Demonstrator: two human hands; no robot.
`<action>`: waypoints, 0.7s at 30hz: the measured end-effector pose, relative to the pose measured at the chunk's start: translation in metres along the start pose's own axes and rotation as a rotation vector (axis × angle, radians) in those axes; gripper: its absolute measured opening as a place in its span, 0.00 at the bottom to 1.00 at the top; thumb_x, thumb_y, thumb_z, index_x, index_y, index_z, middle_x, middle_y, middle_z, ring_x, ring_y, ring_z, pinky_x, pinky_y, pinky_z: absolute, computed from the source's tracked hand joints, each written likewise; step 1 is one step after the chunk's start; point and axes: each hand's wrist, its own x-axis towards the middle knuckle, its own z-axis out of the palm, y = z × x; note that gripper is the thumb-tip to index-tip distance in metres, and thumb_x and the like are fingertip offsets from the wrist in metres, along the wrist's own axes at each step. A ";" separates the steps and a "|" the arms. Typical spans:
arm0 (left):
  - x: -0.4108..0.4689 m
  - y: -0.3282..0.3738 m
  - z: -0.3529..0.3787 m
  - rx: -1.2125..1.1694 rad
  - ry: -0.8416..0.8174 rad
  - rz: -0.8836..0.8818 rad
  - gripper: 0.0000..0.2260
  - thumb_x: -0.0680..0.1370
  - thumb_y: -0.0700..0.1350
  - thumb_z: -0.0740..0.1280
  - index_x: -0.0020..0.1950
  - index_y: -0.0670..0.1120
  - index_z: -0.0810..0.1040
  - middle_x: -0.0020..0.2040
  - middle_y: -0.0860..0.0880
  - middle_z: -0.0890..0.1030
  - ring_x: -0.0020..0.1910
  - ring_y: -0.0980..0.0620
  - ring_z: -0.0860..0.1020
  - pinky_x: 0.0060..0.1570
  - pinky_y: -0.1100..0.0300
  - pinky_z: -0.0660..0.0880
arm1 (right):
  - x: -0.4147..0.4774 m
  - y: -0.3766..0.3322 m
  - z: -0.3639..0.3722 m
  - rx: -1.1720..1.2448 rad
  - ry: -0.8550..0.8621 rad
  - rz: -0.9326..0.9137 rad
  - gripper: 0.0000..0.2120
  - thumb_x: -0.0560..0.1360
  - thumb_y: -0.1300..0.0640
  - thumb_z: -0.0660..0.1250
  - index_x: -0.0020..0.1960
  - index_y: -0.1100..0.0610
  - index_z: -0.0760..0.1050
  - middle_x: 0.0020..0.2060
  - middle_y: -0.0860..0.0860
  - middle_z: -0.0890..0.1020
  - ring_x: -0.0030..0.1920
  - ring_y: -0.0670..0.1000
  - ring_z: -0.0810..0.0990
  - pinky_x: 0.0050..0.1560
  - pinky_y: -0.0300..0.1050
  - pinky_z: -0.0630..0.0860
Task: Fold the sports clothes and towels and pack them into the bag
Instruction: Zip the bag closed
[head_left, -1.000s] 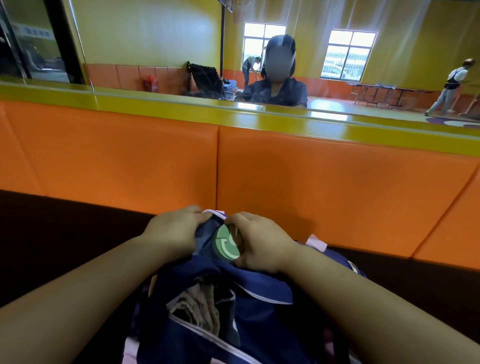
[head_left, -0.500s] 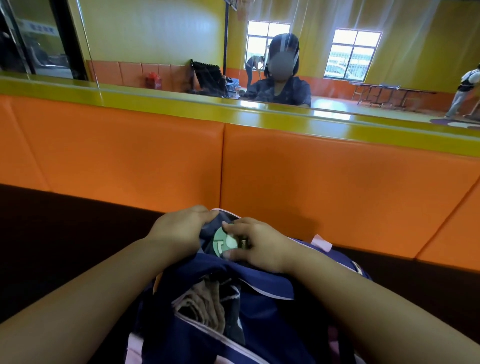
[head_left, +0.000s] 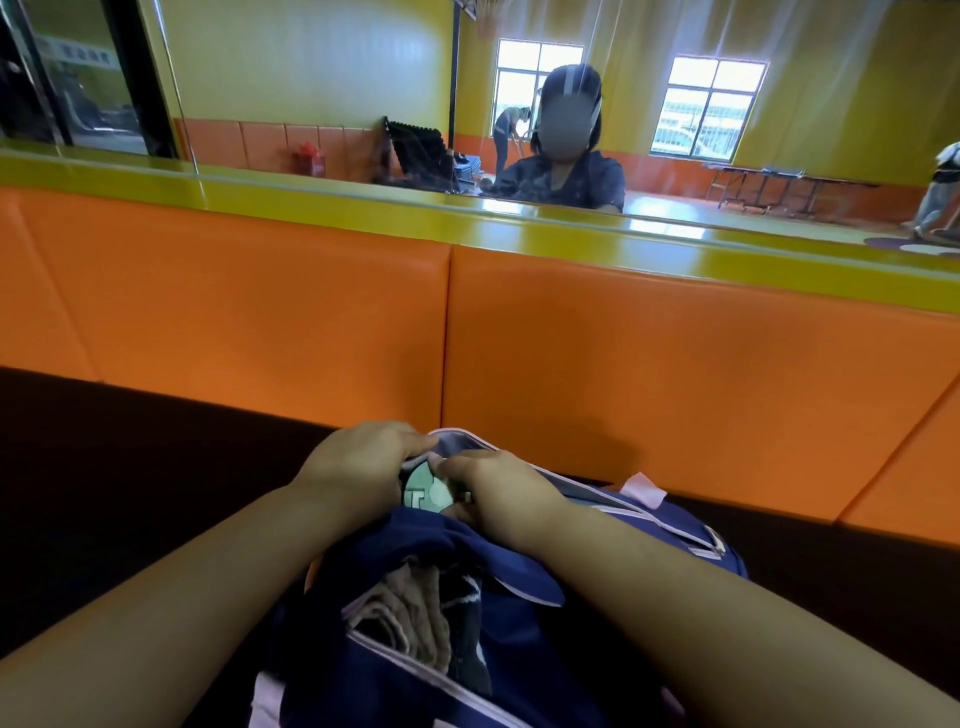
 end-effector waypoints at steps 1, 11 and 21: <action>-0.001 0.000 0.000 -0.007 0.000 0.006 0.21 0.78 0.41 0.61 0.70 0.56 0.69 0.62 0.53 0.75 0.60 0.51 0.72 0.57 0.55 0.72 | 0.001 0.001 0.001 -0.031 -0.019 0.009 0.28 0.77 0.55 0.66 0.74 0.53 0.62 0.64 0.55 0.74 0.62 0.57 0.73 0.58 0.47 0.69; -0.015 0.001 -0.007 -0.049 0.043 -0.061 0.11 0.77 0.45 0.61 0.57 0.56 0.76 0.56 0.52 0.79 0.53 0.49 0.76 0.50 0.50 0.75 | -0.010 0.002 -0.004 -0.020 -0.003 0.079 0.28 0.76 0.48 0.66 0.73 0.50 0.64 0.61 0.55 0.75 0.59 0.57 0.73 0.57 0.52 0.73; -0.053 0.023 -0.025 -0.032 0.201 -0.014 0.08 0.77 0.53 0.63 0.55 0.59 0.77 0.52 0.59 0.78 0.49 0.56 0.74 0.46 0.55 0.74 | -0.101 0.010 -0.056 -0.131 0.227 0.172 0.13 0.76 0.46 0.63 0.59 0.48 0.74 0.54 0.48 0.78 0.55 0.52 0.76 0.47 0.47 0.75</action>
